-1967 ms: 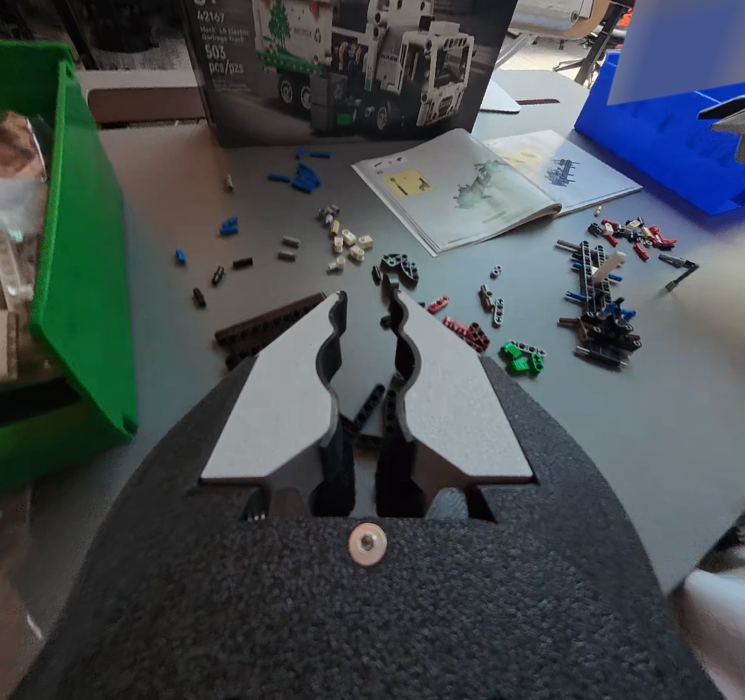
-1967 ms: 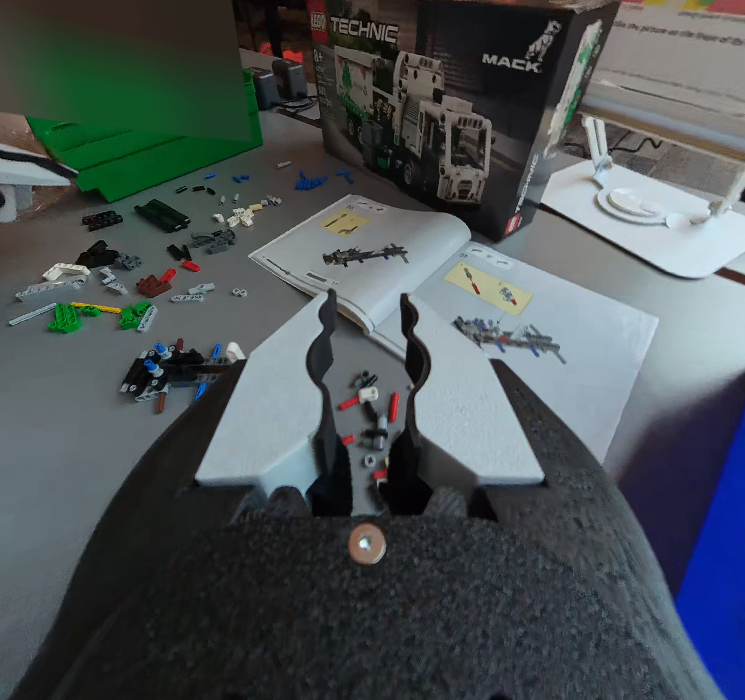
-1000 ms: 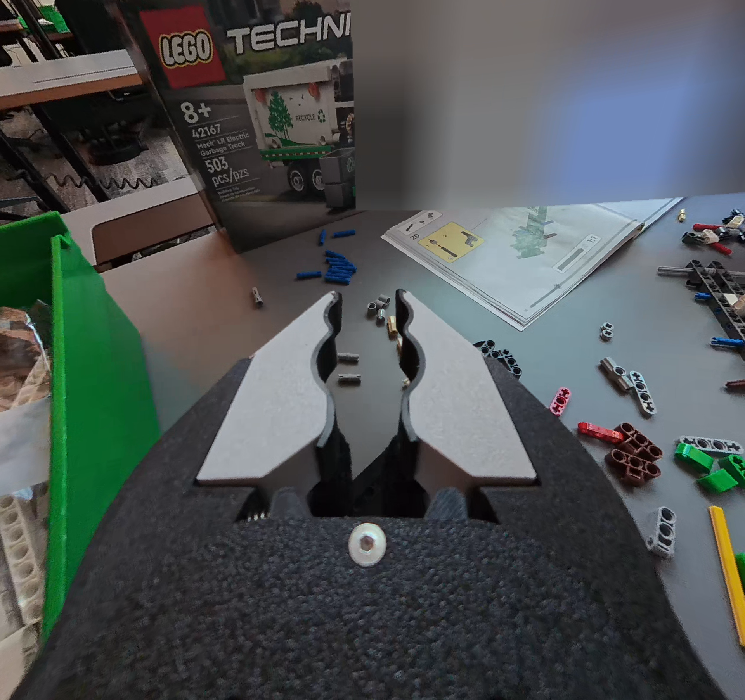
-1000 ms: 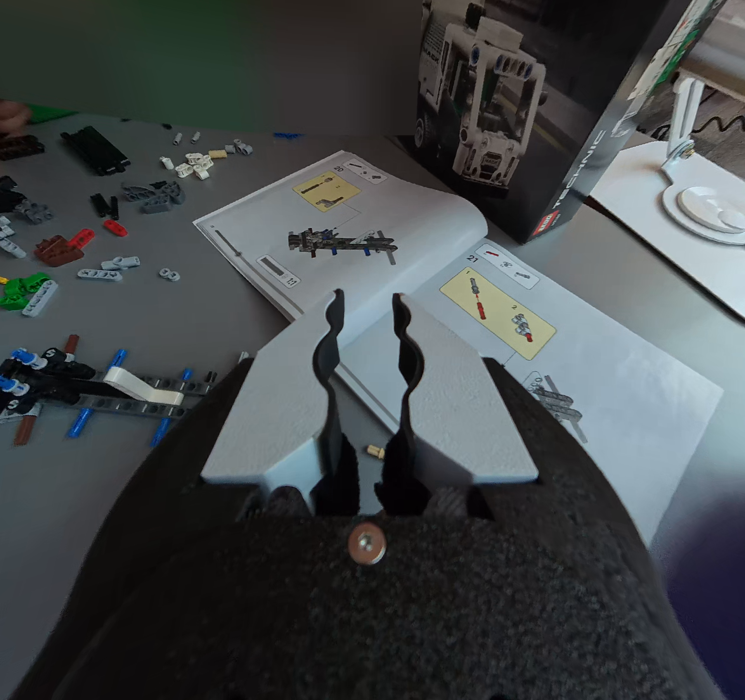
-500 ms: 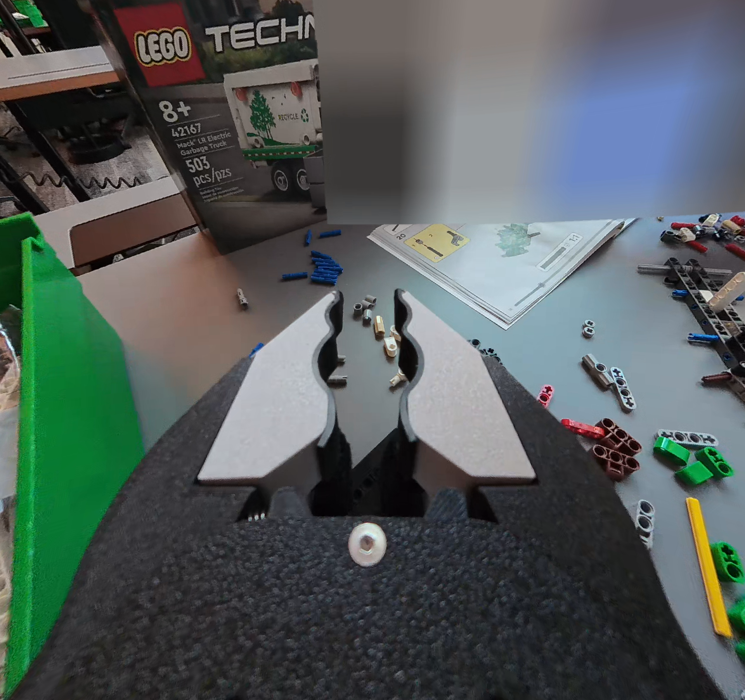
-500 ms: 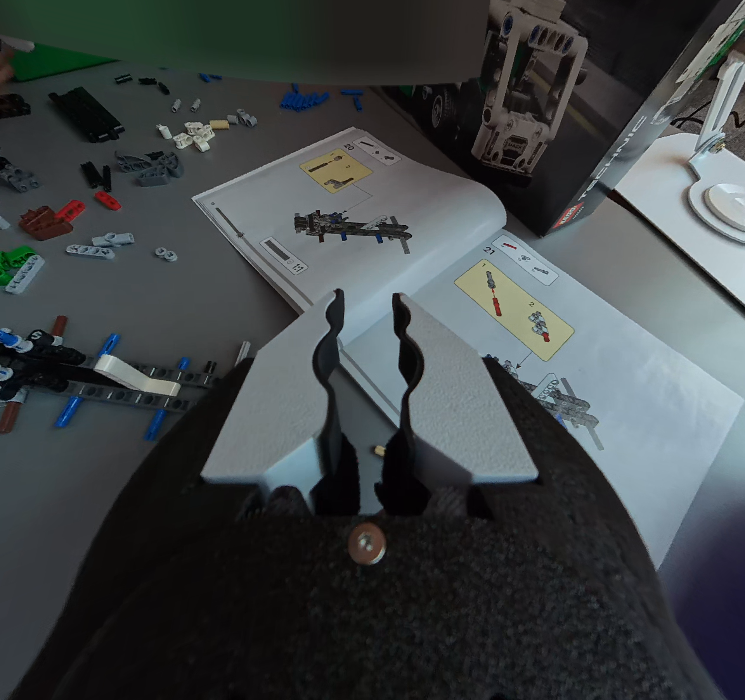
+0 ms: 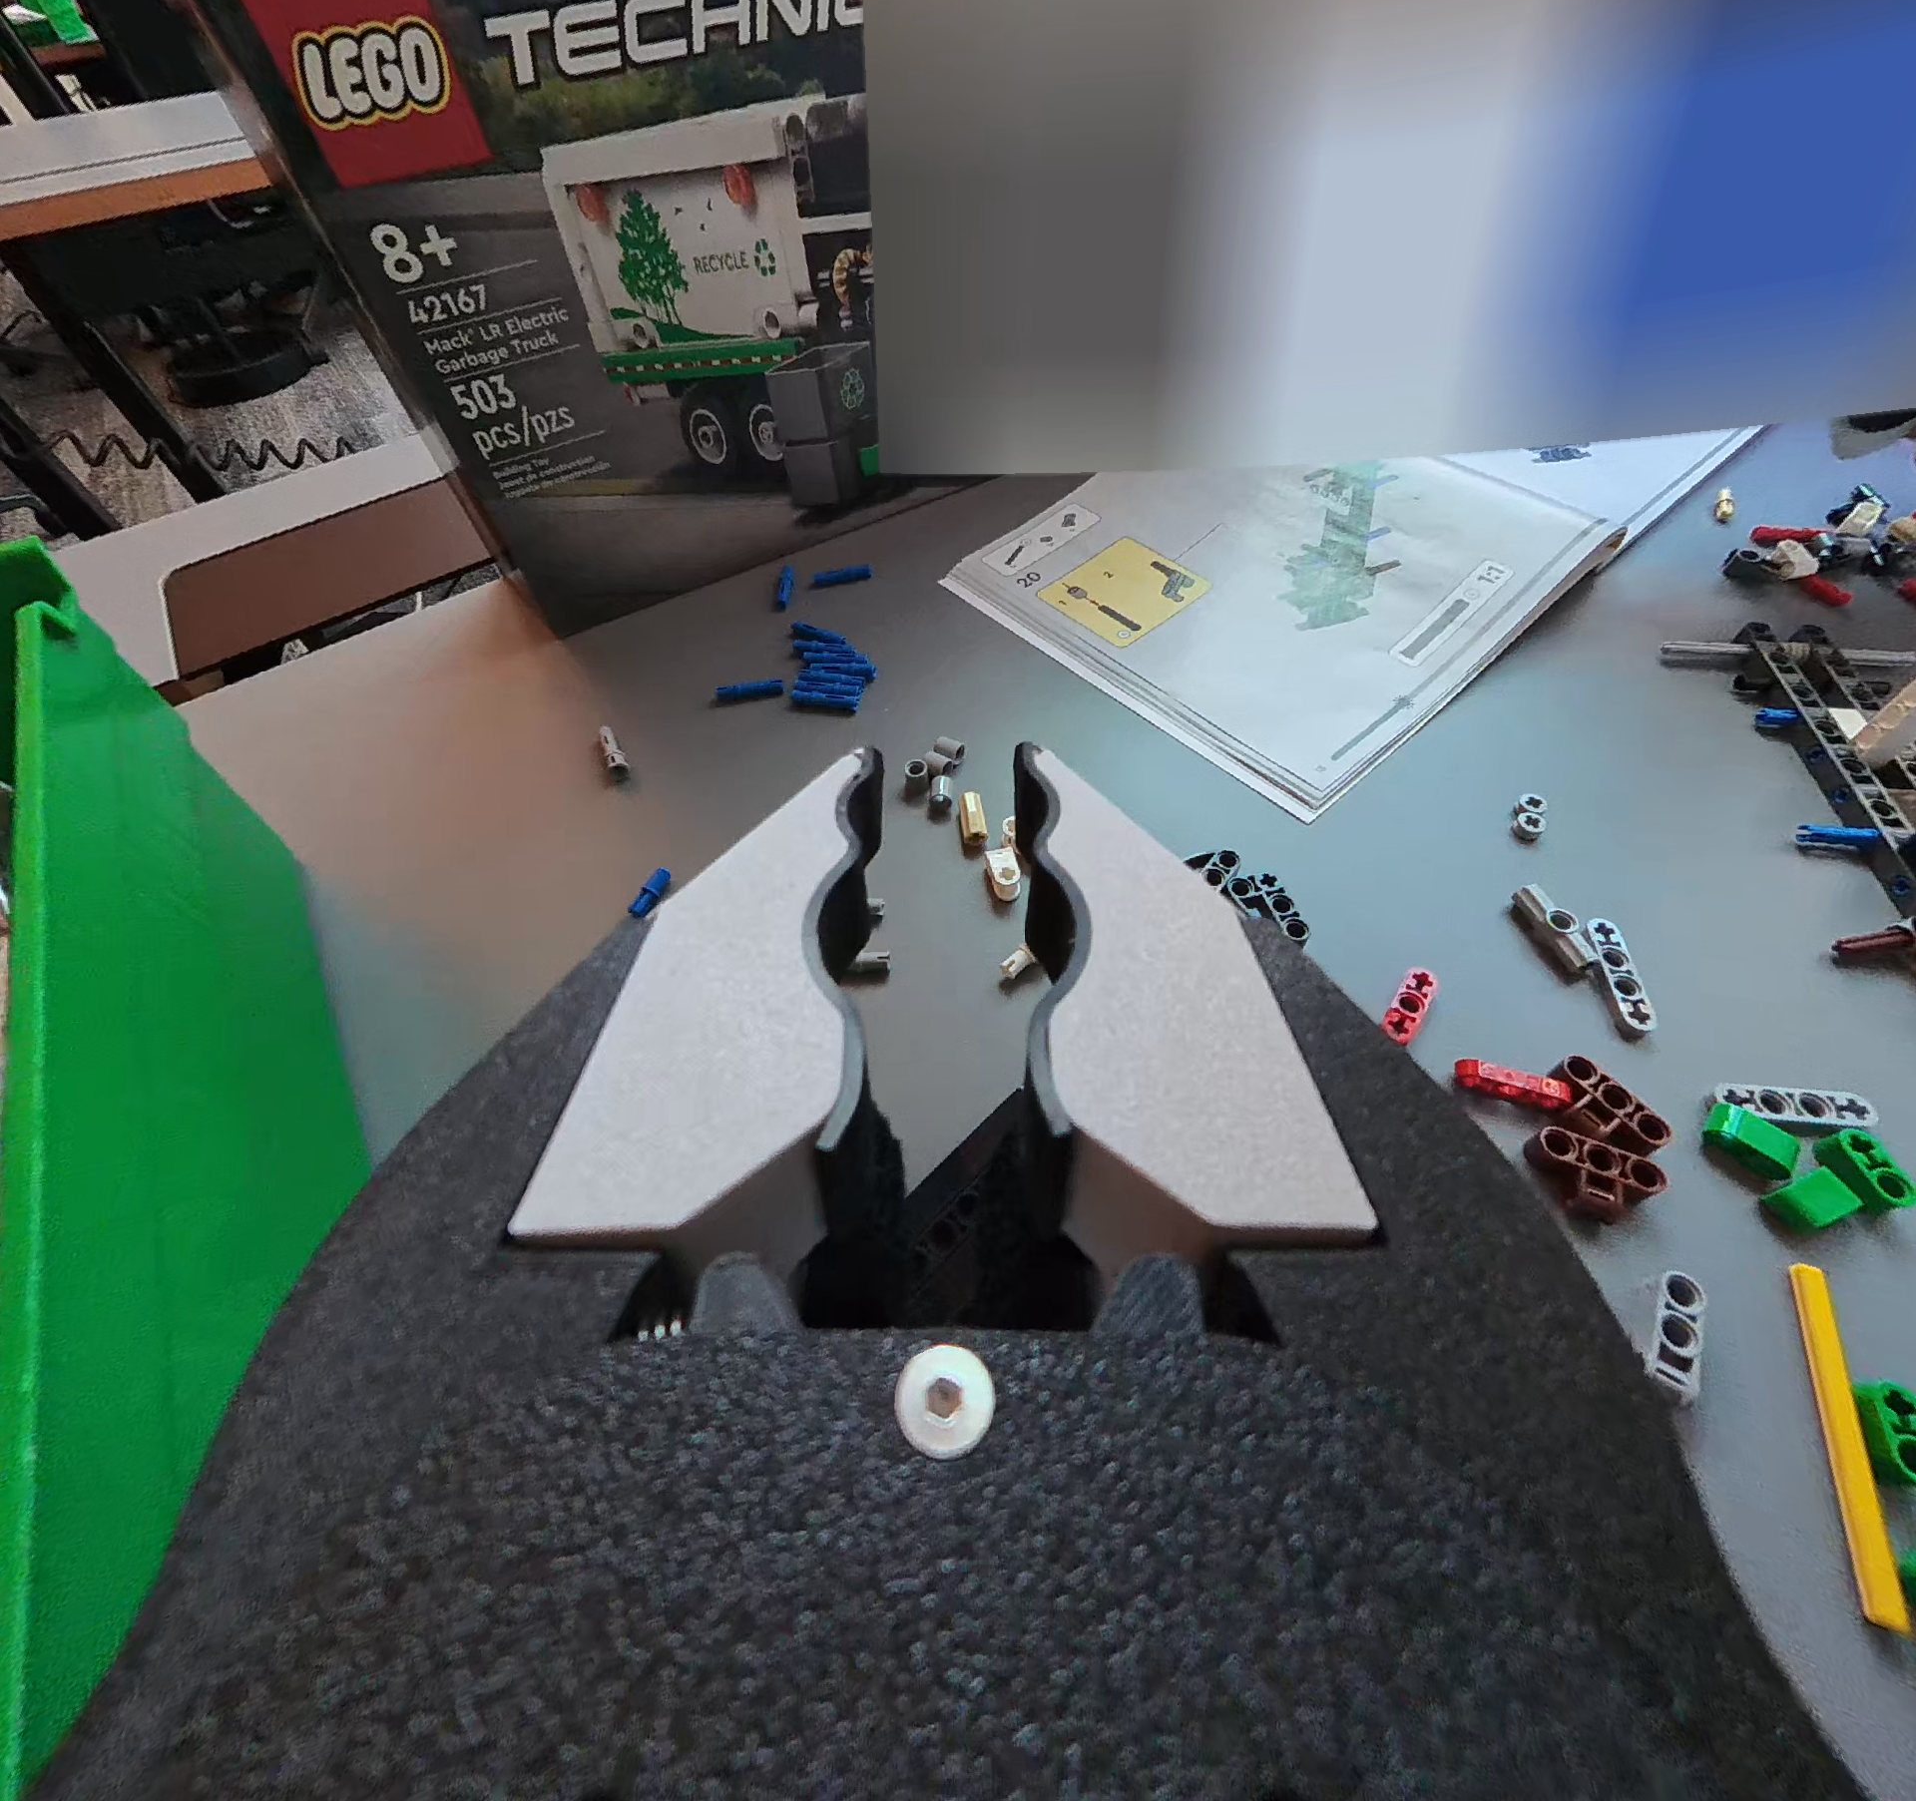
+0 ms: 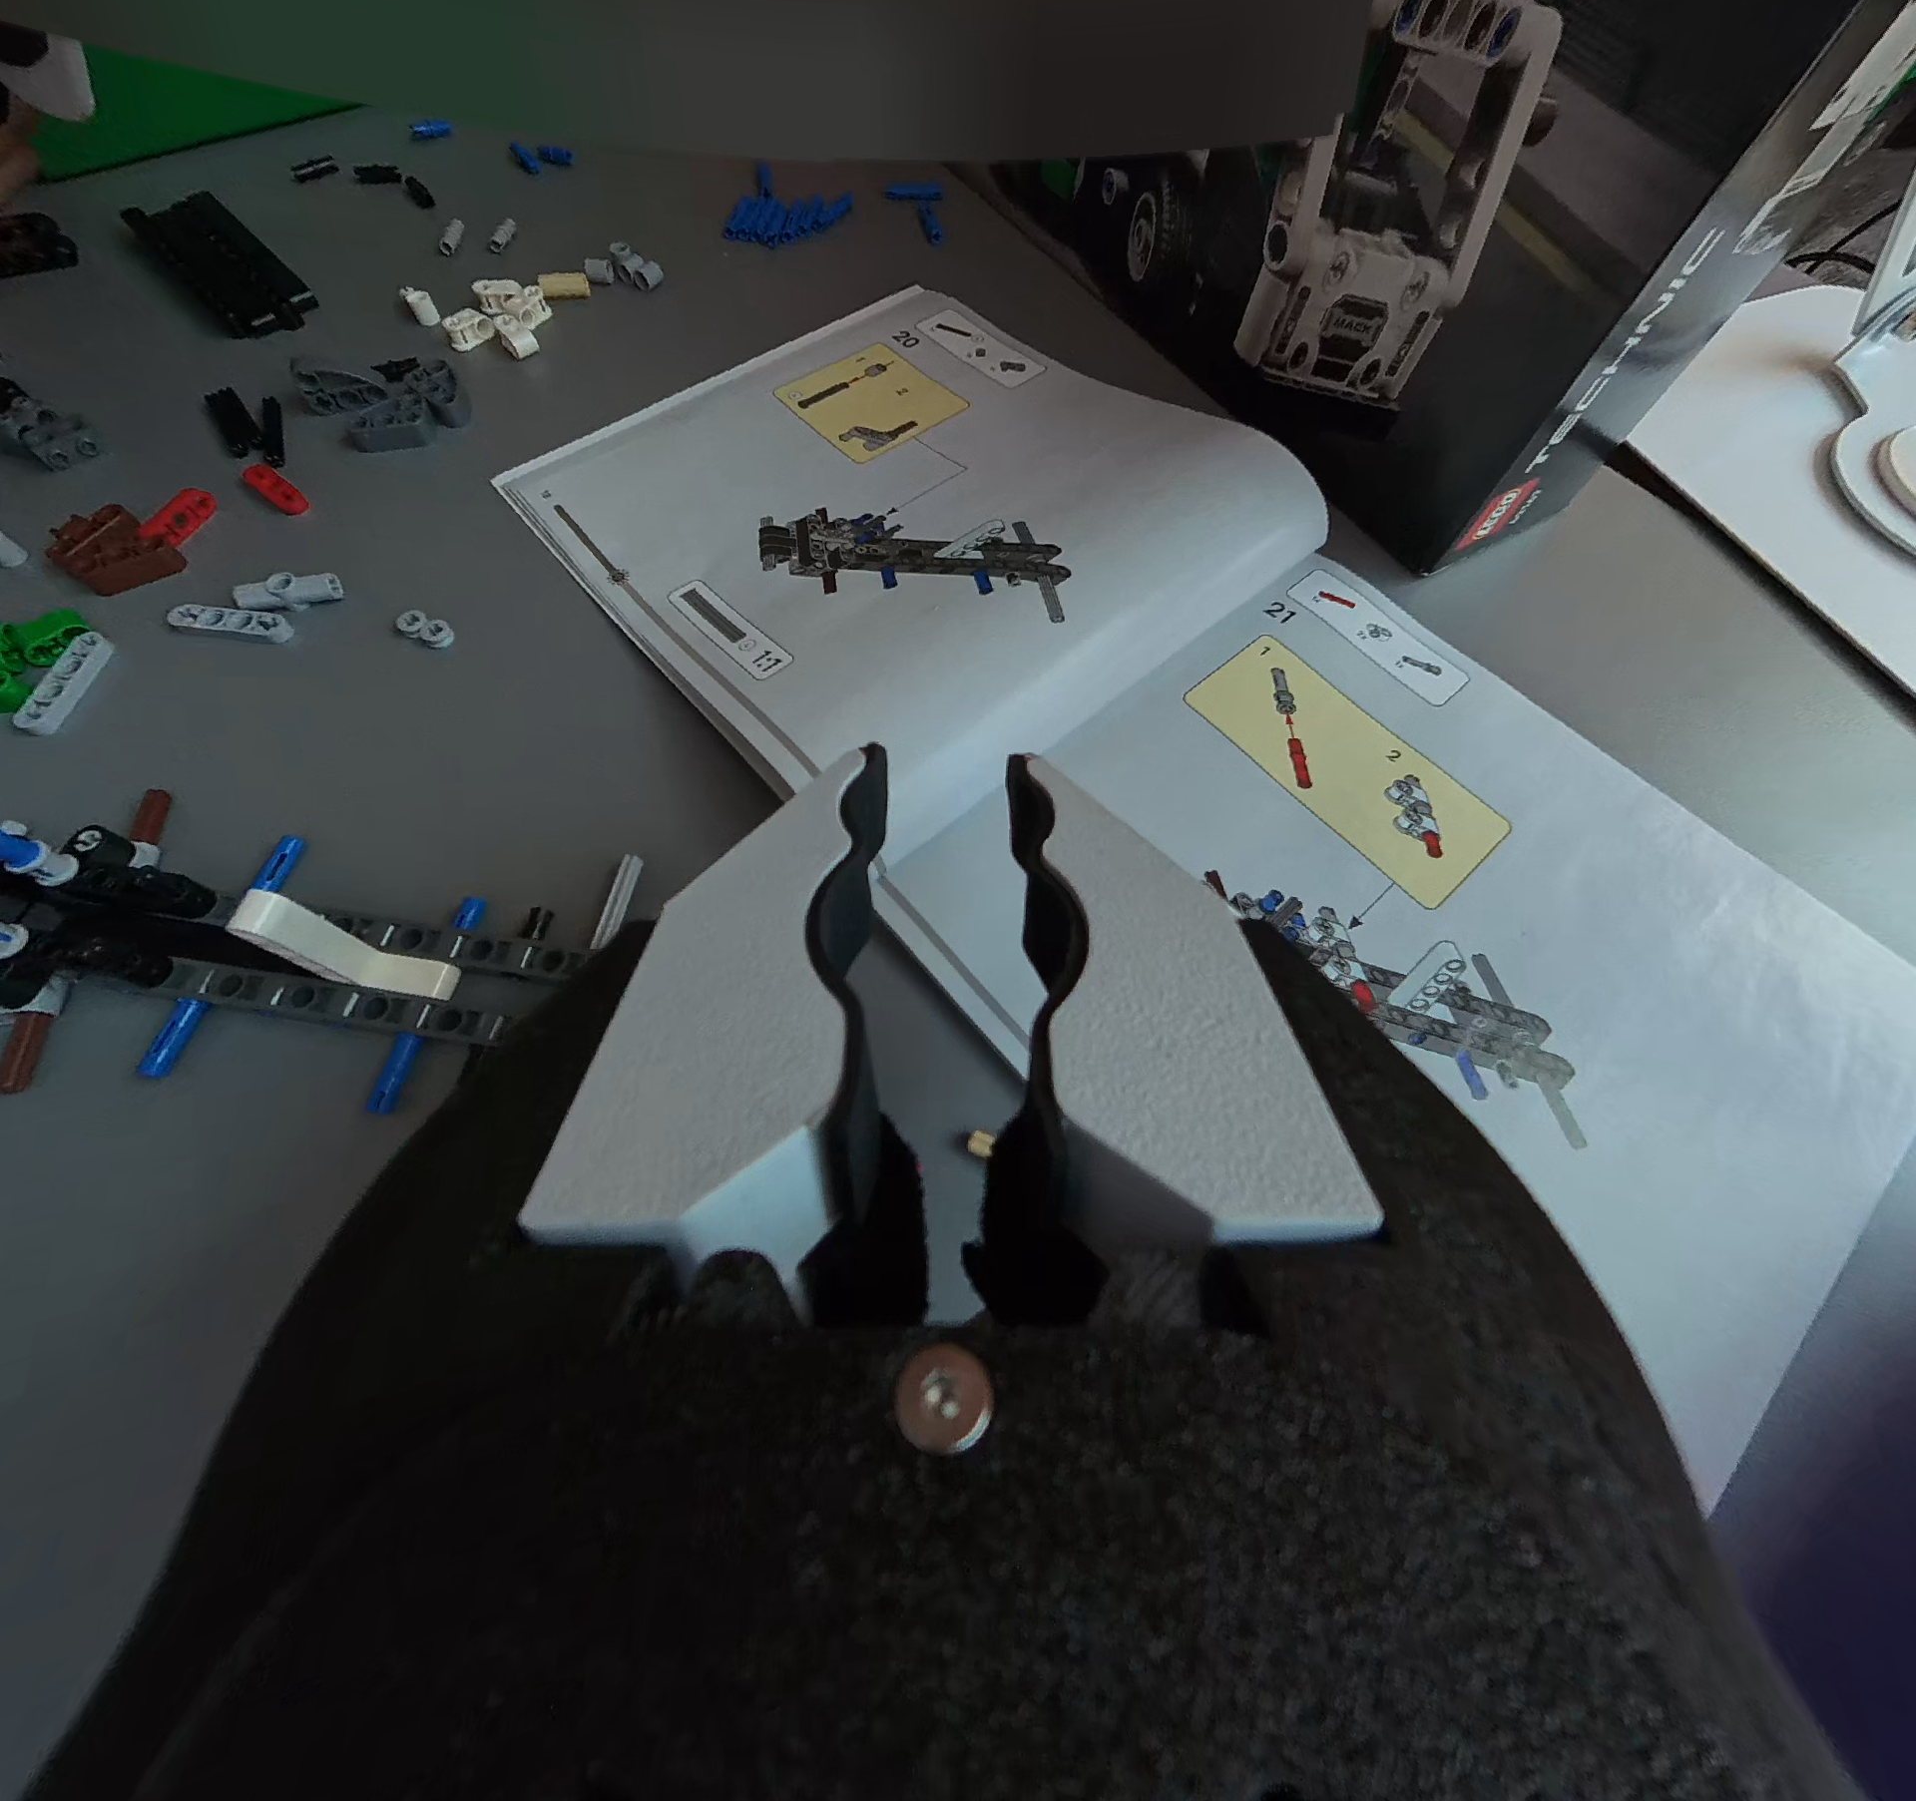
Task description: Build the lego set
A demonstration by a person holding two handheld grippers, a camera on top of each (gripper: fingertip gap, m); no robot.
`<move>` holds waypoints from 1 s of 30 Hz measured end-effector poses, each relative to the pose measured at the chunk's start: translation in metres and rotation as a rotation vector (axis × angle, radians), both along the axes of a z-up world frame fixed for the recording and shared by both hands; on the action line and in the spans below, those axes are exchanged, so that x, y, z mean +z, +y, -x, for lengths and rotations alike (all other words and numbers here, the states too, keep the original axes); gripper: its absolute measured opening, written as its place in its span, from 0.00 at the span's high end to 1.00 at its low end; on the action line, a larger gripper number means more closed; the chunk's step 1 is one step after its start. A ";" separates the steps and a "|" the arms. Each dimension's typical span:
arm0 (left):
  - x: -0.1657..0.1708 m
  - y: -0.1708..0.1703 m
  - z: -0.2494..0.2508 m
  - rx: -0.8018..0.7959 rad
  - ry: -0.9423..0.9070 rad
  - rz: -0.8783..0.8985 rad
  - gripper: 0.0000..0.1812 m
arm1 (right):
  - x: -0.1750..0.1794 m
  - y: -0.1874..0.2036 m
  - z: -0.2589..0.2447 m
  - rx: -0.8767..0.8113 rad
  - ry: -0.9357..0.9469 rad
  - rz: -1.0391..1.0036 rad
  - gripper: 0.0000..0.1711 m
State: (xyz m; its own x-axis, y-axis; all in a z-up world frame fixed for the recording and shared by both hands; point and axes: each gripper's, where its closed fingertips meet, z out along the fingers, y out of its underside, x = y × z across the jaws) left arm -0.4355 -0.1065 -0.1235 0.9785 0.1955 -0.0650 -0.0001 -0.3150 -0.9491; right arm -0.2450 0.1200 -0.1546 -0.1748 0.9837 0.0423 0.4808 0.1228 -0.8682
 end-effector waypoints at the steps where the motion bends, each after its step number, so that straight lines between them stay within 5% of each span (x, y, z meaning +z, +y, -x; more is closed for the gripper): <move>1: 0.000 0.000 0.000 0.001 0.002 0.001 0.87 | -0.001 0.000 0.000 0.000 -0.003 -0.006 0.88; 21: -0.001 0.003 -0.001 0.041 0.056 0.015 0.89 | 0.017 -0.028 -0.003 0.070 0.054 -0.112 0.91; 30: 0.002 -0.026 -0.028 0.069 0.148 0.212 0.89 | 0.012 -0.014 -0.003 0.030 0.086 -0.173 0.92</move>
State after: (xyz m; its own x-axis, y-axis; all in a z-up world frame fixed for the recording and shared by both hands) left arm -0.4077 -0.1323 -0.1216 0.9402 0.2277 -0.2533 -0.1061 -0.5110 -0.8530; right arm -0.2419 0.1065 -0.1426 -0.1925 0.9548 0.2264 0.3999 0.2870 -0.8705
